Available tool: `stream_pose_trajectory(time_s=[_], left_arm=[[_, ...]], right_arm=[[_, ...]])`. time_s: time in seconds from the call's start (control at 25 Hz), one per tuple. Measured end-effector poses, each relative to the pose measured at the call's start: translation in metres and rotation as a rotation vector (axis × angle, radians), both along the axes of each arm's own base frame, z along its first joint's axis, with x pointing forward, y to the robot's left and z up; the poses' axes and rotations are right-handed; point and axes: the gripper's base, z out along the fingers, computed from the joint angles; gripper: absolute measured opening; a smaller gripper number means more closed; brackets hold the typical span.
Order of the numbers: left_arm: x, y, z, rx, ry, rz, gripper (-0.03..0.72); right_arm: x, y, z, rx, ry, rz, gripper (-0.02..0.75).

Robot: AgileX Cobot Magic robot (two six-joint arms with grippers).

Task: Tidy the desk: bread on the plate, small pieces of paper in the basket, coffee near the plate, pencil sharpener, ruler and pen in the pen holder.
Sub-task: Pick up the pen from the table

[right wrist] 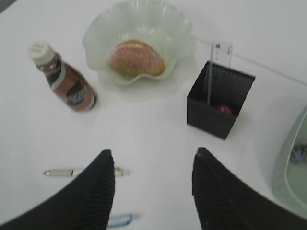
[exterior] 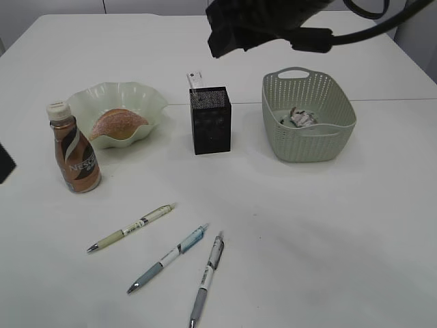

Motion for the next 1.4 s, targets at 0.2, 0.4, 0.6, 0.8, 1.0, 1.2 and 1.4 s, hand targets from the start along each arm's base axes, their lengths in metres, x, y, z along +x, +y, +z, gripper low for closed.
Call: stream_pose_trajectory(time_s=[0.2, 0.4, 0.6, 0.8, 1.0, 1.2, 1.4], left_arm=[[0.017, -0.045, -0.014, 0.061, 0.042, -0.168, 0.449], [0.049, -0.069, -0.036, 0.153, 0.082, -0.22, 0.449], [0.082, -0.081, -0.064, 0.227, 0.122, -0.248, 0.449], [0.105, -0.092, -0.096, 0.275, 0.179, -0.286, 0.449], [0.119, -0.098, -0.14, 0.317, 0.263, -0.318, 0.449], [0.128, -0.103, -0.168, 0.323, 0.274, -0.332, 0.449], [0.136, -0.108, -0.181, 0.316, 0.265, -0.345, 0.449]], right_arm=[[-0.017, -0.005, -0.005, -0.073, 0.165, 0.04, 0.386], [-0.023, -0.007, -0.009, -0.097, 0.247, 0.046, 0.386], [-0.025, -0.007, -0.01, -0.105, 0.271, 0.045, 0.386], [-0.025, -0.008, -0.01, -0.104, 0.272, 0.044, 0.386], [-0.025, -0.008, -0.01, -0.105, 0.273, 0.045, 0.386], [-0.025, -0.008, -0.01, -0.105, 0.273, 0.045, 0.386], [-0.025, -0.008, -0.01, -0.106, 0.273, 0.045, 0.385]])
